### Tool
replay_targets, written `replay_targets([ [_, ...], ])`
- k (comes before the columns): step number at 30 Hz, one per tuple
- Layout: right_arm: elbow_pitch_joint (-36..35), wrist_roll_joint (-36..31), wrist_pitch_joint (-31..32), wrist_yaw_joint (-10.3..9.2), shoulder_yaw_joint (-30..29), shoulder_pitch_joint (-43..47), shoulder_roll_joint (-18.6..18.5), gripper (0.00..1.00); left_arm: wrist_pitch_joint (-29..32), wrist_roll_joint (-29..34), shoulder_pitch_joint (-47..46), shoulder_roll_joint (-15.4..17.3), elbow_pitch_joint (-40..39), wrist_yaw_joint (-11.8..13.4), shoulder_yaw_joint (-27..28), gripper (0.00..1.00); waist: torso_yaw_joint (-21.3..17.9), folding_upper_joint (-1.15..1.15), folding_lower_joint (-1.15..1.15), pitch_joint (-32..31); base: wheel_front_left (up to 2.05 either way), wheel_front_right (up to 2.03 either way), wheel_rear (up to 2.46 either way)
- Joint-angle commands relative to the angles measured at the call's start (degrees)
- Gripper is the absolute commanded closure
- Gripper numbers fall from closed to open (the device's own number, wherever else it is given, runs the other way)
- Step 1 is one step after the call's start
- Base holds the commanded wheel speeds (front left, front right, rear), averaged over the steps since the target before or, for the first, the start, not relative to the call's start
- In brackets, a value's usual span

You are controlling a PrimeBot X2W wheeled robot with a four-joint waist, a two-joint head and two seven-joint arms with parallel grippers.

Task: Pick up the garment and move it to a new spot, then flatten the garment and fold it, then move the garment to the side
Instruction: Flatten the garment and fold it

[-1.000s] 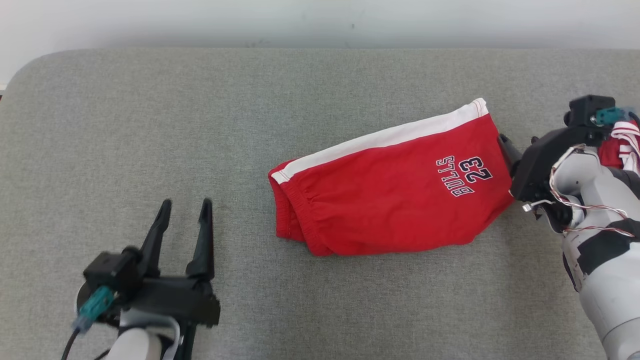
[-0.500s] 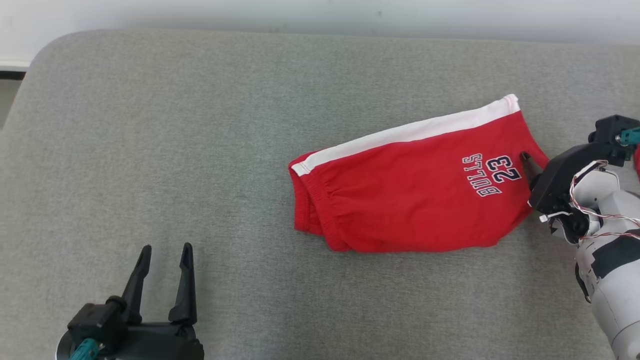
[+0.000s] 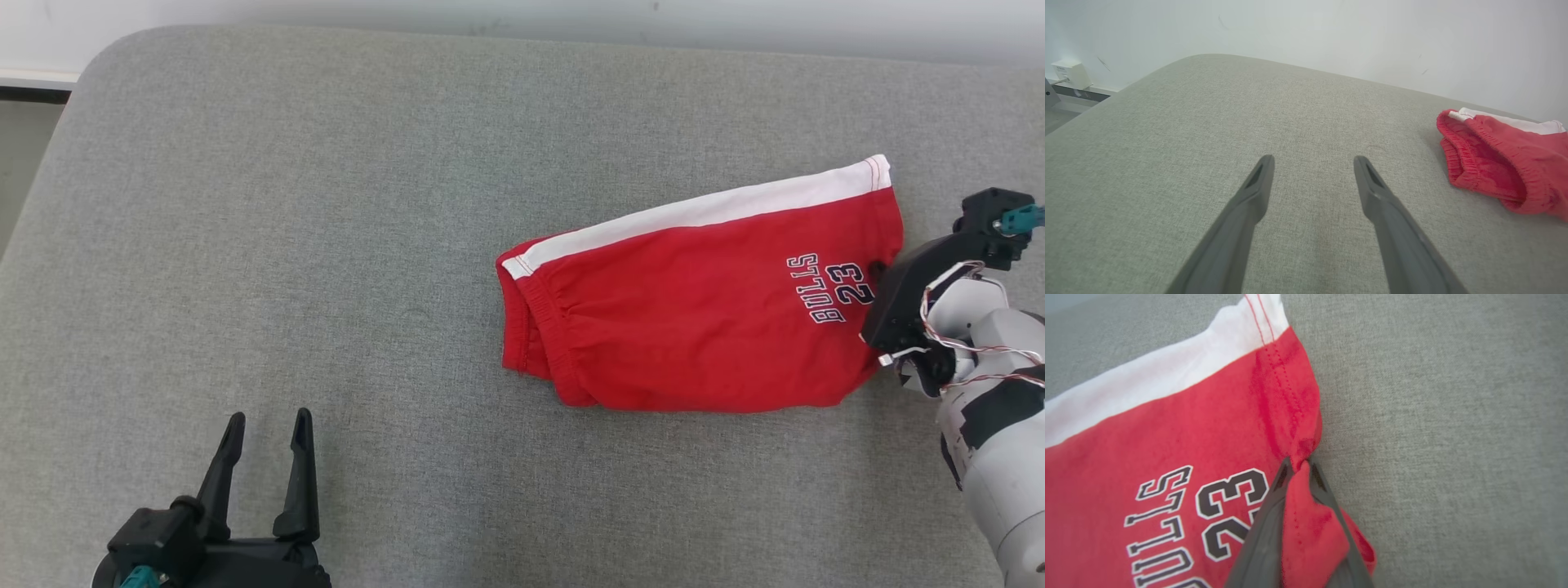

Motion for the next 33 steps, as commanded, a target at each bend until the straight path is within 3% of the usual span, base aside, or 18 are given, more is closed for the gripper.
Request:
replay_targets([
  [1,1.79,-0.63,1.08,0.12,0.57,2.35,1.23,1.0,-0.09,0.42,0.1,-0.16,0.28,-0.2,0.09,0.0,0.04,0.01,0.01,-0.04,0.0,0.0,0.0],
  [25,1.67,-2.2,-13.08,-0.01,-3.61,3.71,-5.4,1.0,-0.09,-0.56,2.12,-0.3,1.49,-0.61,0.09,0.0,-4.78,0.01,0.01,-6.48,0.0,0.0,0.0],
  [33,-1.03,-5.81,-14.98,-0.01,-0.82,2.34,-1.26,1.0,-0.08,-1.16,3.25,-0.3,1.92,-0.31,-0.68,0.0,-5.28,0.01,0.01,-8.96,0.0,0.0,0.0],
])
